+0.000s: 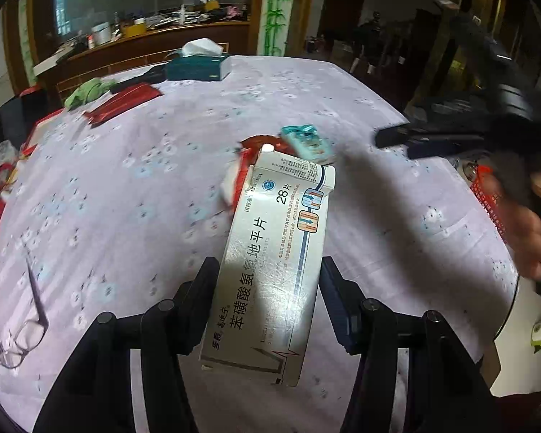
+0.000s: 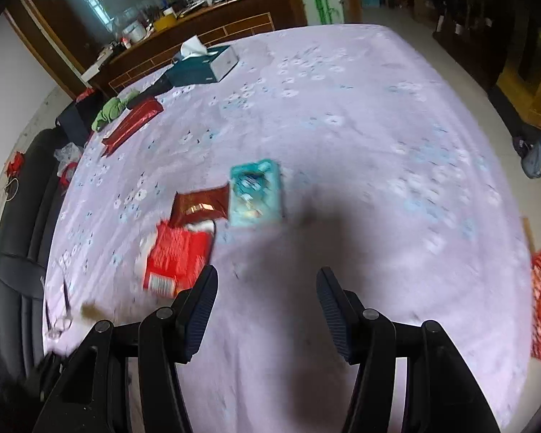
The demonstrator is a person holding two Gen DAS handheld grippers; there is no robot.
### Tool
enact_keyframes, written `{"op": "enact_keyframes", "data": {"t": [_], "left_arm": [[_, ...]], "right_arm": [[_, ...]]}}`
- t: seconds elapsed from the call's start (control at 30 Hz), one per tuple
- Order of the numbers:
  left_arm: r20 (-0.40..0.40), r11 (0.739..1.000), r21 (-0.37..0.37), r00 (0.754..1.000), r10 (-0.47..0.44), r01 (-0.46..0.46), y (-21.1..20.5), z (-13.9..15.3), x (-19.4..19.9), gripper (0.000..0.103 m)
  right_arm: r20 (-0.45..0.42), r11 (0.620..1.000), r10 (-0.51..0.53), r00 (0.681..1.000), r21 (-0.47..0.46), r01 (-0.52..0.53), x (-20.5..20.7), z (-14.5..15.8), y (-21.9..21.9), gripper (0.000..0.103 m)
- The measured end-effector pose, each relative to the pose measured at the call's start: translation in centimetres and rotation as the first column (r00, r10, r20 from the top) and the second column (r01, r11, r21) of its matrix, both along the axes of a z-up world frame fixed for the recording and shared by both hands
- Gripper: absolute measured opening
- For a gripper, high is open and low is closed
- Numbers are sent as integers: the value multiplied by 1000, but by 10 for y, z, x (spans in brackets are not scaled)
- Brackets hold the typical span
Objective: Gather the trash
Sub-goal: 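Grasp the white medicine box with the left tool and lift it, then grasp the teal tissue pack with the right tool while the left tool holds the white box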
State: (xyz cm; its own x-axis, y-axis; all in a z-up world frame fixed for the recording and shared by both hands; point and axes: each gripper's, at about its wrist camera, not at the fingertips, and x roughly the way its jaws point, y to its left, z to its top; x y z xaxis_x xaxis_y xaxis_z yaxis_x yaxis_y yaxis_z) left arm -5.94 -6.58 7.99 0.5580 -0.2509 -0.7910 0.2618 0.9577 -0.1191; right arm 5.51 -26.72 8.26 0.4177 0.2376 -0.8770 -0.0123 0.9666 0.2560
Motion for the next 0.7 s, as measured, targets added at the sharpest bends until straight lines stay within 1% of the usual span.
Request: {"op": "enact_keyframes", "data": {"t": [0.1, 0.23, 0.37, 0.53, 0.63, 0.67, 0.7], "left_arm": [[-11, 1000, -5, 1000, 11, -11, 11, -3, -4, 55], [-9, 1000, 6, 1000, 4, -4, 17, -4, -9, 55], [-14, 1000, 0, 1000, 0, 0, 20, -4, -12, 55], [-24, 1000, -6, 1000, 4, -4, 24, -6, -9, 55], [-33, 1000, -14, 999, 10, -11, 25, -8, -6, 55], [-35, 1000, -16, 999, 11, -12, 25, -8, -5, 55], [-37, 1000, -17, 999, 13, -14, 25, -9, -4, 55]], "right_arm": [[-16, 1000, -2, 1000, -19, 1, 27, -14, 13, 60], [-42, 999, -32, 999, -32, 31, 61, -31, 18, 60], [-73, 998, -39, 997, -61, 35, 85, -46, 24, 60], [-111, 994, -36, 993, -102, 24, 96, -65, 29, 60], [-95, 993, -27, 995, -113, 16, 96, -67, 32, 60], [-91, 994, -21, 996, -112, 11, 97, -68, 32, 57], [-89, 994, -13, 996, -105, 4, 96, -67, 32, 51]]}}
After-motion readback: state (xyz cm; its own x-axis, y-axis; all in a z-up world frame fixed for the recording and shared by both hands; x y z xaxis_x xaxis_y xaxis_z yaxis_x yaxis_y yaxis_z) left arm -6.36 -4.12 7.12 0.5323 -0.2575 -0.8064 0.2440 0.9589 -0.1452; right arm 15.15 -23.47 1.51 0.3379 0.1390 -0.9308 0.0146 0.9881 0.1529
